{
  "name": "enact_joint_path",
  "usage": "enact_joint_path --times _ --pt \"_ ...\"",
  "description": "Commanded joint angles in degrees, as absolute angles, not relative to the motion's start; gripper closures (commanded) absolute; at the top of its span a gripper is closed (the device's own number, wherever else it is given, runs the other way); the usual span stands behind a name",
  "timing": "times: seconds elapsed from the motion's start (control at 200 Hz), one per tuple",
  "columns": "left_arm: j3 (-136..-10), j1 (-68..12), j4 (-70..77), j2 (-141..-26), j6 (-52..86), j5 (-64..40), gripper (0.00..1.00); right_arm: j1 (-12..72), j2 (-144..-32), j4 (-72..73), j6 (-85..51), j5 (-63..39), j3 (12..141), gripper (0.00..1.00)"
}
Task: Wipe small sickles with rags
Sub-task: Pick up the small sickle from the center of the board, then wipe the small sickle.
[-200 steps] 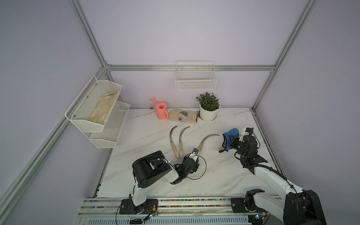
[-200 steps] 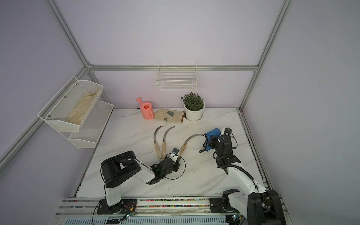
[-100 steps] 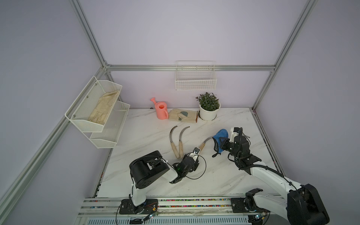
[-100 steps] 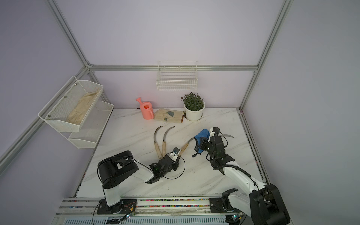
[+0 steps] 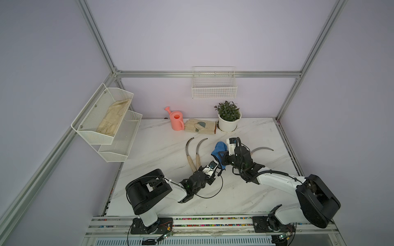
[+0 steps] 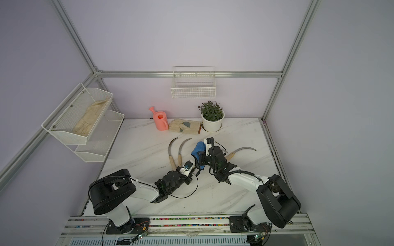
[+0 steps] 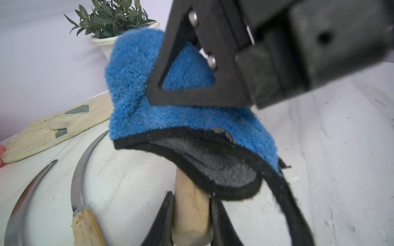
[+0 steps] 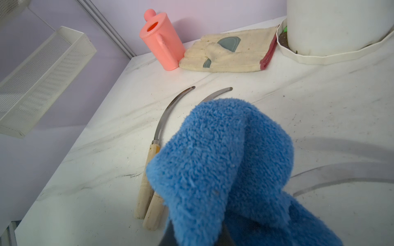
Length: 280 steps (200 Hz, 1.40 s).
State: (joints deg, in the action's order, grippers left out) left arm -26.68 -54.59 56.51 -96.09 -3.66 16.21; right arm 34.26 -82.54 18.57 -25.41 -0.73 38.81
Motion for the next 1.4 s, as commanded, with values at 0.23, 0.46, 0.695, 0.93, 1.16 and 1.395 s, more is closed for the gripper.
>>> enact_joint_path --times 0.23,0.46,0.695,0.93,1.16,1.395 --pt "-19.7 -48.96 63.91 -87.47 -1.94 5.94 1.0 34.45 -83.93 26.1 -24.28 -0.94 37.89 1.0" --pt "-19.54 -48.09 65.38 -88.9 -0.95 6.23 1.0 36.99 -87.53 29.42 -24.28 -4.9 38.91 1.0" --pt "-19.4 -44.93 66.89 -89.12 1.73 2.85 1.0 43.36 -87.19 30.99 -23.85 -6.86 39.44 1.0" --pt "-19.82 -44.17 66.47 -89.31 2.29 0.84 1.0 44.38 -88.97 34.03 -25.68 -10.54 38.36 1.0" --pt "-19.83 -44.1 64.74 -88.04 2.37 0.05 1.0 42.52 -95.44 32.67 -25.52 -0.67 38.72 1.0" --pt "-19.73 -44.03 63.09 -86.53 0.76 -0.1 1.0 36.74 -97.26 31.61 -25.24 1.92 37.73 1.0"
